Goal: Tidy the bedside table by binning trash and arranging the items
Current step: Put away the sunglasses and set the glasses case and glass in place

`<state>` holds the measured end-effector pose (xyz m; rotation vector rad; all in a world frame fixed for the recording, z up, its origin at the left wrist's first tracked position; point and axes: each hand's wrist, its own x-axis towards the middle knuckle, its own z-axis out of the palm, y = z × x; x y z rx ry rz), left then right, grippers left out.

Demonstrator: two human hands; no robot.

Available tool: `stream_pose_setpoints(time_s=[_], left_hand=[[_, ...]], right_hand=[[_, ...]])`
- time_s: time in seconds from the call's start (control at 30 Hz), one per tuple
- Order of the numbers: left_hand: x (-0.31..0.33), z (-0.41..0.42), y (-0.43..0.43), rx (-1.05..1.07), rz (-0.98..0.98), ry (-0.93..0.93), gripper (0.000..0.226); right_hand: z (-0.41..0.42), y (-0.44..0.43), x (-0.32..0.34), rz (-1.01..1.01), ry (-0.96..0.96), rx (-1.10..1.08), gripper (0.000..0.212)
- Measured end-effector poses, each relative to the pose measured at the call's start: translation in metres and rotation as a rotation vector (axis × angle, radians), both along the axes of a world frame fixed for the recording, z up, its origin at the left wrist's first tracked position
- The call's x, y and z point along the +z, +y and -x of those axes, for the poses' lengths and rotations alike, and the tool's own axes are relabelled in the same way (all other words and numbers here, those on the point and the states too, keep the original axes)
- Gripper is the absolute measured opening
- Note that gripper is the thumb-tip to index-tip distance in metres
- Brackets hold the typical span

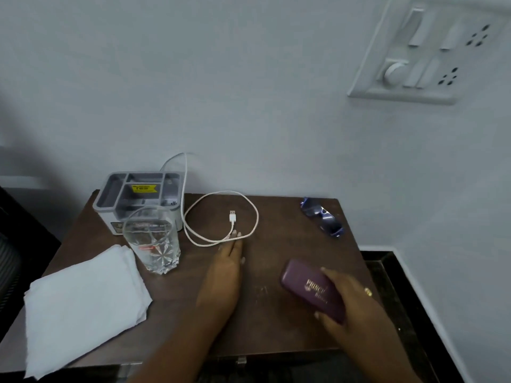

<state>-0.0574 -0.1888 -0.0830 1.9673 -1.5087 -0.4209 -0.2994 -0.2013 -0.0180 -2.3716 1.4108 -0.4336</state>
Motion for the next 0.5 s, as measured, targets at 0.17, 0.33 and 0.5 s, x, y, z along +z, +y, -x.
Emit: stream_pose_setpoints(time_s=[0.17, 0.33, 0.5], left_hand=[[-0.011, 0.005, 0.009, -0.259, -0.040, -0.081, 0.070], [-0.007, 0.002, 0.064, -0.199, 0.013, 0.273, 0.054], [-0.002, -0.004, 0.097, -0.244, 0.009, 0.364, 0.087]], right_hand=[[-0.010, 0.023, -0.018, 0.001, 0.089, -0.021, 0.080], [-0.029, 0.027, -0.029, -0.006, 0.136, 0.078, 0.076], [-0.057, 0.032, -0.029, 0.054, 0.109, 0.201, 0.071]])
